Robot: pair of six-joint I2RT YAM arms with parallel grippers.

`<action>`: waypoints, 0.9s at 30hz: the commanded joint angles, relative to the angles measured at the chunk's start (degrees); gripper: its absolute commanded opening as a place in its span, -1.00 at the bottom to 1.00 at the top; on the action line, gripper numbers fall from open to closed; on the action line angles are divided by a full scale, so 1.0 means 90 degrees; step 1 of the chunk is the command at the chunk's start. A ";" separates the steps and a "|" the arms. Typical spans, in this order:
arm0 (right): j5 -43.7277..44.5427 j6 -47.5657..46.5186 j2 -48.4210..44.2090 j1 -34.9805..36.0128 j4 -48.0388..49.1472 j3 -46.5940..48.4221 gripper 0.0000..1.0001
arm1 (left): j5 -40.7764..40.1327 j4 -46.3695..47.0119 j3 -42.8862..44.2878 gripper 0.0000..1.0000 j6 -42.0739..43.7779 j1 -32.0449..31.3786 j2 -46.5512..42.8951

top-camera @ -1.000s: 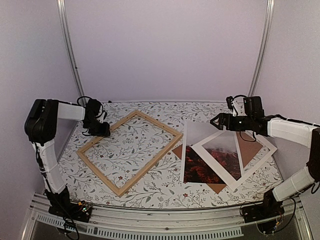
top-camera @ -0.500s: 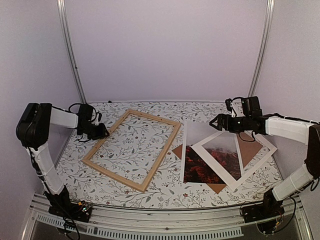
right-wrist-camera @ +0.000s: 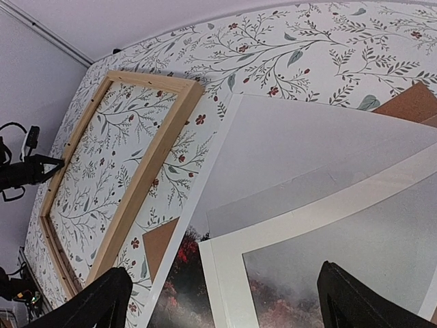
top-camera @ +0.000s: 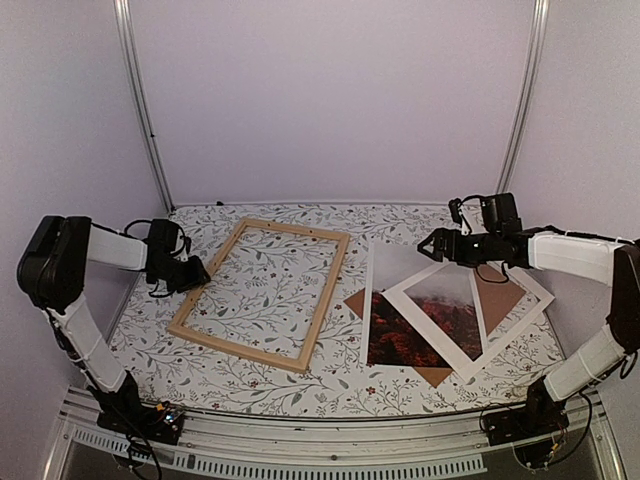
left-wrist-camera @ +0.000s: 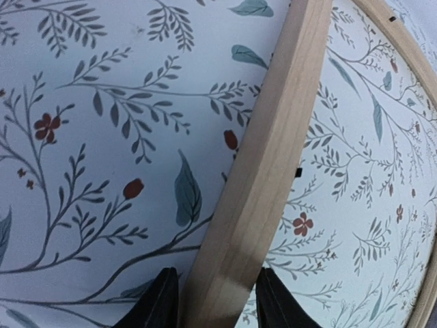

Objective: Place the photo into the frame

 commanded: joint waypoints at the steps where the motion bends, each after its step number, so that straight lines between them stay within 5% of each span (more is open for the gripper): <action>1: -0.0051 0.0070 0.0076 0.0037 -0.0070 0.0208 0.98 | -0.0334 -0.0345 -0.0638 -0.20 -0.0278 -0.0208 -0.0631; 14: 0.1737 -0.0144 0.0429 0.0020 -0.1316 0.0792 0.98 | -0.0591 0.0373 -0.1333 -0.19 -0.1189 -0.0980 -0.1217; 27: 0.2820 0.0146 0.0286 -0.1990 -0.1960 0.0195 0.98 | -0.1386 0.0238 -0.0665 0.71 -0.0601 -0.1241 -0.2532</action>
